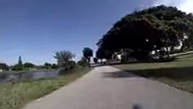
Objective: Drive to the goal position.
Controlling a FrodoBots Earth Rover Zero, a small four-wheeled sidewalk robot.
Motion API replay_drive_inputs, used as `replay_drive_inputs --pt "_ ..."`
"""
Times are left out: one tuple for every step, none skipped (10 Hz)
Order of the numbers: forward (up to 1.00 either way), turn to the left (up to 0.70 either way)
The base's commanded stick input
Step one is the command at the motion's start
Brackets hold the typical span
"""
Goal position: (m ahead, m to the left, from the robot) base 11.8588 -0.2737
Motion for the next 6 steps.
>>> replay_drive_inputs --pt "0.85 0.00" --pt "0.85 0.00" --pt "0.85 0.00" --pt "0.85 0.00" --pt "0.85 0.00" --pt "0.85 0.00"
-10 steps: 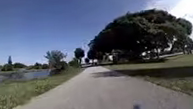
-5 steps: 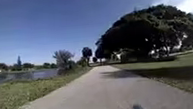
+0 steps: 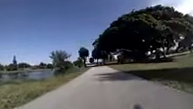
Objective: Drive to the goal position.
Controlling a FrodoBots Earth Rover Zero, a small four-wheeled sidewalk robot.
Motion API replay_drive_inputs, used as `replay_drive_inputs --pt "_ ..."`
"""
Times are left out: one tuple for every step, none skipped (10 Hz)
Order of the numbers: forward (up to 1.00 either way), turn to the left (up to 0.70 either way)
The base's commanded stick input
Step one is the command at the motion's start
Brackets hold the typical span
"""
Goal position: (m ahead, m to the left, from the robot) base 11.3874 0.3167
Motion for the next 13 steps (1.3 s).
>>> replay_drive_inputs --pt "0.85 0.00" --pt "0.85 0.00" --pt "0.85 0.00" --pt "0.85 0.00" --pt "0.85 0.00" --pt "0.85 0.00" --pt "0.85 0.00" --pt "0.85 0.00" --pt "0.85 0.28" --pt "0.85 0.34" --pt "0.85 0.34" --pt "0.85 0.34" --pt "0.85 0.32"
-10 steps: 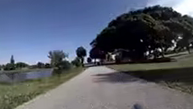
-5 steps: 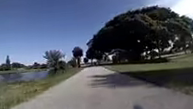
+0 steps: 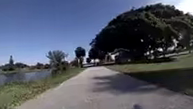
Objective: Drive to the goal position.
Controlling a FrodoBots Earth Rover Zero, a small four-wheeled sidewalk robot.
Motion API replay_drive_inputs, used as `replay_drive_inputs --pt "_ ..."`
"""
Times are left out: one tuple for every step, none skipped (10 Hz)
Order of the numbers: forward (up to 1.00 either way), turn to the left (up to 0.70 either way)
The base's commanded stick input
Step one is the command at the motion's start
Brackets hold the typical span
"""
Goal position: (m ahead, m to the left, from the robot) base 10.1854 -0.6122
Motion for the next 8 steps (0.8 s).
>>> replay_drive_inputs --pt "0.85 0.18" --pt "0.85 0.00" --pt "0.85 0.00" --pt "0.85 0.00" --pt "0.85 0.00" --pt "0.85 0.00" --pt "0.85 0.00" --pt "0.85 0.00"
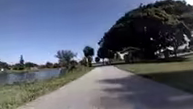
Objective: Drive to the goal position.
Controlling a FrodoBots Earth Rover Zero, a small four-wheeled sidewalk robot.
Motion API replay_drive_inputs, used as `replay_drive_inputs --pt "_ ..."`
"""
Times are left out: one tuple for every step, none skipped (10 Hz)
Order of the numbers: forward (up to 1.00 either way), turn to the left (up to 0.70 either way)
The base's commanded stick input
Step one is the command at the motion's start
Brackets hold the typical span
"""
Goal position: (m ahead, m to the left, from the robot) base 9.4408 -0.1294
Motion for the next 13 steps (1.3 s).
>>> replay_drive_inputs --pt "0.85 0.00" --pt "0.85 0.00" --pt "0.85 0.00" --pt "0.85 0.00" --pt "0.85 0.00" --pt "0.85 0.00" --pt "0.85 0.00" --pt "0.85 0.10" --pt "0.85 0.34" --pt "0.85 0.34" --pt "0.85 0.34" --pt "0.85 0.34" --pt "0.85 0.12"
